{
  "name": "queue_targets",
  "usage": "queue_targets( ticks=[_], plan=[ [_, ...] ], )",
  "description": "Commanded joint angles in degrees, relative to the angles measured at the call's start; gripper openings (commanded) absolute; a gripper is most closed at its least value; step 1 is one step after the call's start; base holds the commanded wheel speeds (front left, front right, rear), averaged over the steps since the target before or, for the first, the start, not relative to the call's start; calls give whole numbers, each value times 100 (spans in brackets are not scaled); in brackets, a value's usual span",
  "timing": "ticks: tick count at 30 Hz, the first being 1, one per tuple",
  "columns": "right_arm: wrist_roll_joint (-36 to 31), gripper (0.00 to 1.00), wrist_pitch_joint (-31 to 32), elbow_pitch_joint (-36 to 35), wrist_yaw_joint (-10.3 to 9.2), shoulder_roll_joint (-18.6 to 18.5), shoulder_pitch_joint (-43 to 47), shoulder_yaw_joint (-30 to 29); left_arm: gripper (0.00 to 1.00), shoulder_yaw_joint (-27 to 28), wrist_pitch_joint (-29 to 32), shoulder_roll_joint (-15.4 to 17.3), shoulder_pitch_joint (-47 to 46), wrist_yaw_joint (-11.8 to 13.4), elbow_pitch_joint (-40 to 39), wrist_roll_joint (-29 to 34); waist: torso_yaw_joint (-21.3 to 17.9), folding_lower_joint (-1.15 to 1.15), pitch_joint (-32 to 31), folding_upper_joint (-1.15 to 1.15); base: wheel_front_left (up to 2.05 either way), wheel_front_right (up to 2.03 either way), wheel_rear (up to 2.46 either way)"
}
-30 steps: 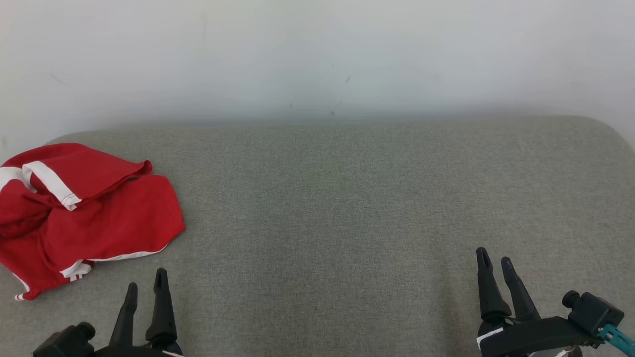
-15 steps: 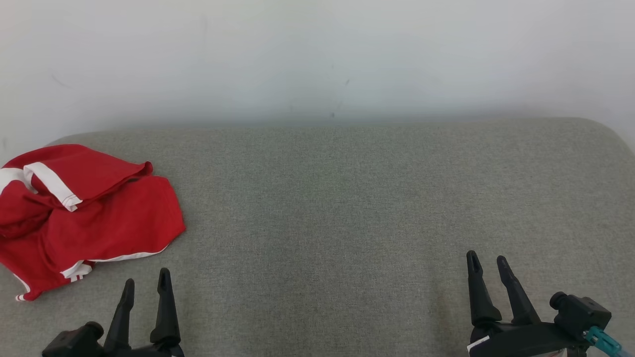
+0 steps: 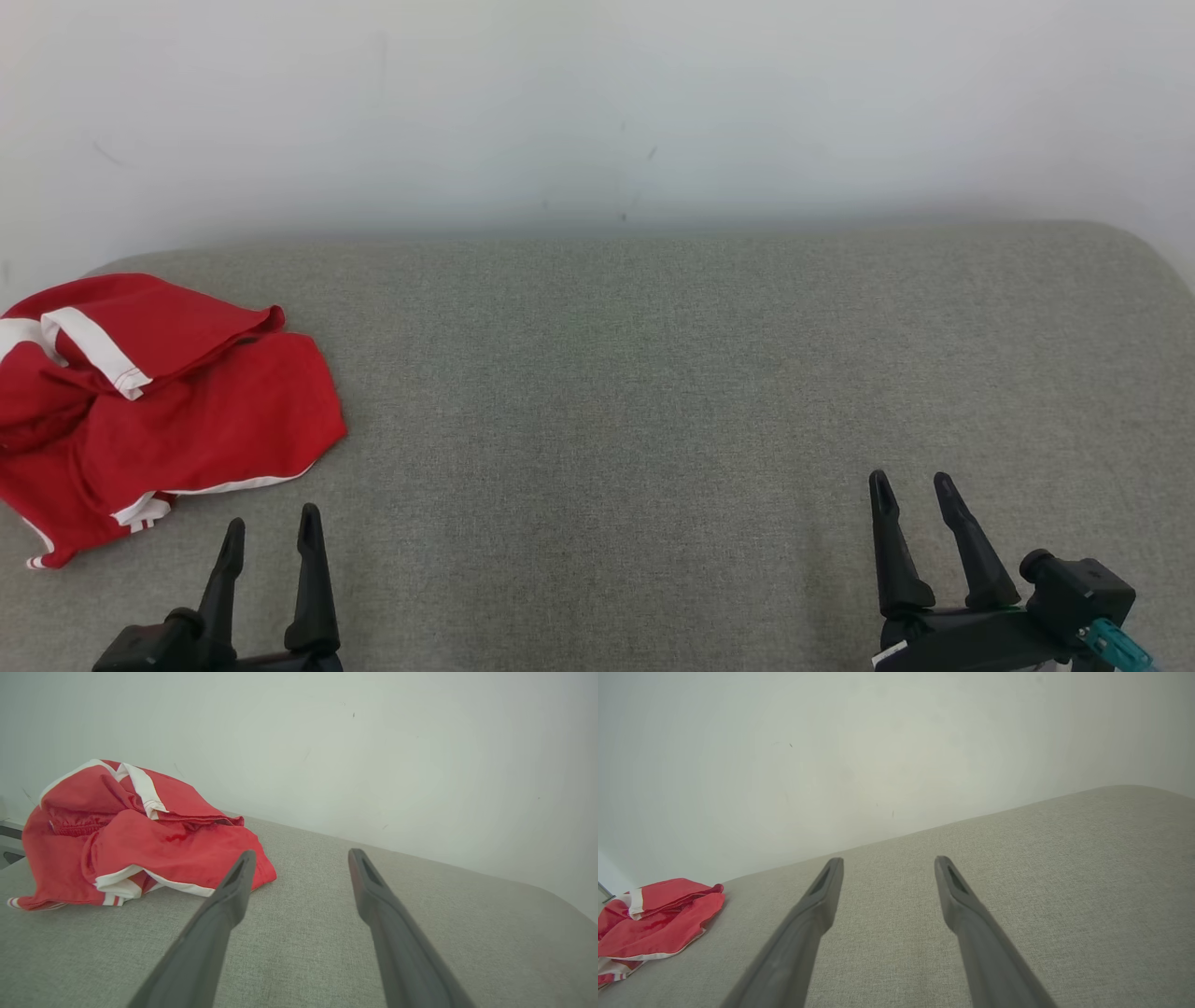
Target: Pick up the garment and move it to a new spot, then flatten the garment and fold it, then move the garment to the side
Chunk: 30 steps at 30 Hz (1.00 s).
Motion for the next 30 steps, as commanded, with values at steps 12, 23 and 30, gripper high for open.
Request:
queue_targets(
  ticks=[12, 23, 30],
  plan=[
    [-696, 100, -199, -172, -9, -17, 112, -124, 100, 85, -192, 74, 87, -29, -151, 685, 25, 0, 5, 0, 0, 0, 0],
    [-1154, 100, -314, -259, -10, -17, 216, -215, 100, 123, -310, 39, 219, -27, -199, 1100, 18, 0, 3, 0, 0, 0, 0],
    [-1377, 100, -399, -292, -11, -19, 257, -235, 100, 154, -389, 24, 261, -31, -165, 1388, 27, 0, 2, 0, 0, 0, 0]
  ],
)
